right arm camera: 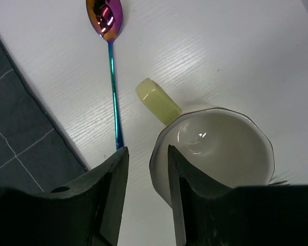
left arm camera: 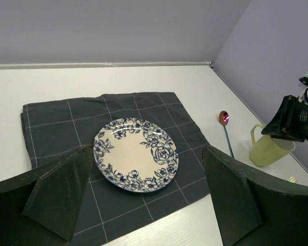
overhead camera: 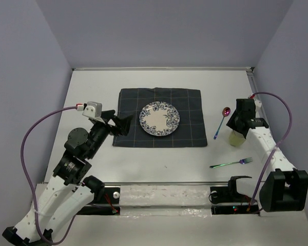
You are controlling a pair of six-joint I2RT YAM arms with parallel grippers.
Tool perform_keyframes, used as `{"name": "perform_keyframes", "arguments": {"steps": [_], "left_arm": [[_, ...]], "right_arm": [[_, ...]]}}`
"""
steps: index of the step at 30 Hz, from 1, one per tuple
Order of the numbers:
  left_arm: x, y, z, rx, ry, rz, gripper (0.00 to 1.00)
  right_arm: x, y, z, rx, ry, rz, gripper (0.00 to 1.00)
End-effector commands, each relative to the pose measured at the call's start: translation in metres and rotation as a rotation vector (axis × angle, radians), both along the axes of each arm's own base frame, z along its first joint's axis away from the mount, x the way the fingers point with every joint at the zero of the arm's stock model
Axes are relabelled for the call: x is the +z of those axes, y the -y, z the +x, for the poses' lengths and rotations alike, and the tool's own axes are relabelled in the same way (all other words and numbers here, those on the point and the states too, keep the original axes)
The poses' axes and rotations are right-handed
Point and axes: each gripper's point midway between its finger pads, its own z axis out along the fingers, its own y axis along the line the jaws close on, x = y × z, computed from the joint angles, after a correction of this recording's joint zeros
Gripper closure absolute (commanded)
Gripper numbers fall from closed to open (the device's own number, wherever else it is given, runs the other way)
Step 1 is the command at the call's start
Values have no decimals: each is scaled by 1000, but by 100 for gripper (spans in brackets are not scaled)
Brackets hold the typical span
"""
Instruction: Set the dinner table for one person
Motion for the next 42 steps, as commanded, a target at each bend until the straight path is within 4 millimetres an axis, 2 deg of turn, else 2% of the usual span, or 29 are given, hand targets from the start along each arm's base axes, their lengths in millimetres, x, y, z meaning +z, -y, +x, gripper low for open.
{"name": "perform_keyframes", "arguments": {"steps": [1, 7, 9, 10, 11, 16, 17, 19, 20, 21, 23, 24, 25, 27, 28, 29, 30, 31, 32, 33, 34, 35, 36, 38, 39, 40, 42], "left_arm": [[15, -5, -5, 10, 69, 9, 1], [21, -9, -11, 10, 93, -7, 1], [23, -10, -12, 10, 98, -10, 1], [23, -10, -13, 10, 99, -11, 1], [24, -10, -13, 11, 102, -13, 1], [28, -10, -17, 2, 117, -23, 1], [28, -10, -17, 0, 115, -22, 1], [26, -8, -16, 0, 109, -17, 1], [26, -8, -16, 0, 107, -16, 1], [25, -8, -15, 0, 106, -15, 1], [24, -7, -14, 1, 100, -13, 1], [22, -6, -13, 1, 94, -11, 1], [21, -6, -12, -1, 92, -9, 1], [19, -5, -11, -1, 86, -7, 1], [19, -5, -11, -2, 85, -6, 1], [19, -5, -11, -1, 88, -8, 1], [19, -6, -11, 1, 86, -8, 1], [19, -7, -10, 4, 89, -8, 1], [19, -7, -10, 7, 89, -8, 1], [19, -8, -10, 9, 90, -7, 1], [20, -8, -10, 13, 90, -7, 1], [20, -9, -9, 15, 90, -7, 1], [19, -9, -9, 15, 89, -5, 1], [18, -8, -9, 13, 85, -2, 1], [18, -8, -8, 11, 83, -2, 1], [17, -6, -9, 4, 83, -1, 1], [18, -5, -9, -1, 85, 0, 1]], "right_arm": [[-6, 6, 0, -32, -4, -11, 60], [-15, 7, 2, -22, -29, -22, 67], [-11, 10, 1, -32, -19, -39, 84], [-2, 14, 1, -41, 9, -56, 97], [4, 16, 0, -42, 23, -69, 100], [56, 23, 5, -26, 99, -127, 100], [76, 16, 13, 13, 136, -140, 100], [90, 4, 25, 65, 167, -142, 100], [96, -7, 34, 109, 187, -125, 100], [114, -22, 46, 165, 235, -120, 100], [113, -47, 65, 242, 222, -124, 100], [129, -73, 77, 302, 265, -124, 100], [118, -89, 90, 348, 233, -125, 100], [120, -115, 107, 423, 236, -134, 100], [137, -131, 119, 457, 279, -137, 100], [137, -136, 129, 473, 278, -142, 100], [121, -147, 141, 516, 235, -162, 100], [133, -153, 153, 535, 263, -167, 100], [132, -159, 162, 556, 260, -166, 100], [114, -164, 174, 571, 221, -175, 100], [124, -172, 184, 600, 244, -168, 100], [122, -176, 191, 610, 241, -166, 100], [105, -184, 197, 628, 200, -168, 100], [101, -188, 208, 637, 190, -178, 100], [109, -189, 215, 642, 201, -187, 100], [98, -190, 221, 638, 179, -198, 100], [104, -193, 230, 643, 197, -203, 100]]}}
